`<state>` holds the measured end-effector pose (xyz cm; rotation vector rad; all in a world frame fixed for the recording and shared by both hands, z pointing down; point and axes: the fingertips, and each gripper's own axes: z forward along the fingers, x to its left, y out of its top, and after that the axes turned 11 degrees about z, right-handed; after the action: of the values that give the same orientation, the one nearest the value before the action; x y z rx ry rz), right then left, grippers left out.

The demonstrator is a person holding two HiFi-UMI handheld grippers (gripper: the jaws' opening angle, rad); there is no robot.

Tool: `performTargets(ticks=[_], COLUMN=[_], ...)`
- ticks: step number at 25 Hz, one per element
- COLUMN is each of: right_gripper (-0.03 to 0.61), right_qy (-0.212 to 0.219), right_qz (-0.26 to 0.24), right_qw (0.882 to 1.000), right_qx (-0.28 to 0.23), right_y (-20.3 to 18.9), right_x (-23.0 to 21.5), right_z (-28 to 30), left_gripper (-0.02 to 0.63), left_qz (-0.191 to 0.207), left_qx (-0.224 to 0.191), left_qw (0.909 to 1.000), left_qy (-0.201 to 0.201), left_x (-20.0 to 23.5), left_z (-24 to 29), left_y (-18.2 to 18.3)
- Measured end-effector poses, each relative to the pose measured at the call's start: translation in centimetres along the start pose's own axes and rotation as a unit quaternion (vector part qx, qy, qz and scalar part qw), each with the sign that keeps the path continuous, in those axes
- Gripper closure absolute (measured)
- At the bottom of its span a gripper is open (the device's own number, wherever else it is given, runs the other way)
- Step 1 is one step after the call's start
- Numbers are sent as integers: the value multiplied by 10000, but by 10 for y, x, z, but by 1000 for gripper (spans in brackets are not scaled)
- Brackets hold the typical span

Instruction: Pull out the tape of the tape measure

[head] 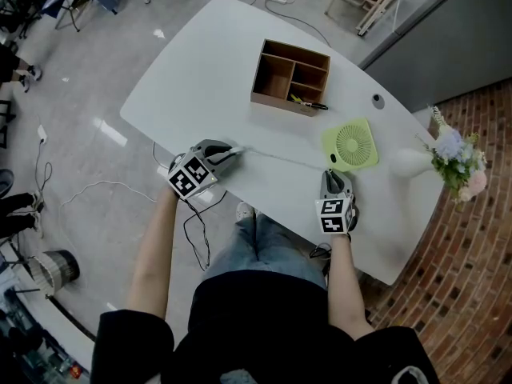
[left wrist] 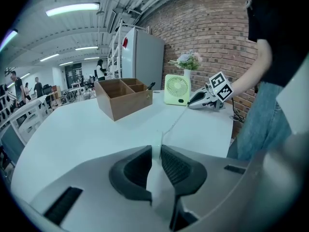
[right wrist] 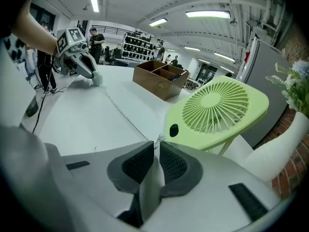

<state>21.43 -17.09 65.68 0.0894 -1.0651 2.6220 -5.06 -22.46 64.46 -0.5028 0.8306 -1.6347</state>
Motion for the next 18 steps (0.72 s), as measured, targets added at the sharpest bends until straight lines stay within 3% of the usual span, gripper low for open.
performTargets(ticks=[9, 18], right_gripper=[475, 472], right_qy=[49, 118], right_qz=[399, 511], right_qw=[9991, 9983], right_qx=[-122, -244], right_y=[3, 12], right_x=[1, 7], right_z=[-9, -19], left_gripper=[541, 540], left_qz=[13, 19], left_qx=[23, 21], left_qw=[10000, 10000], left_qy=[-2, 11], left_x=[0, 1], left_z=[0, 0], left_y=[0, 4])
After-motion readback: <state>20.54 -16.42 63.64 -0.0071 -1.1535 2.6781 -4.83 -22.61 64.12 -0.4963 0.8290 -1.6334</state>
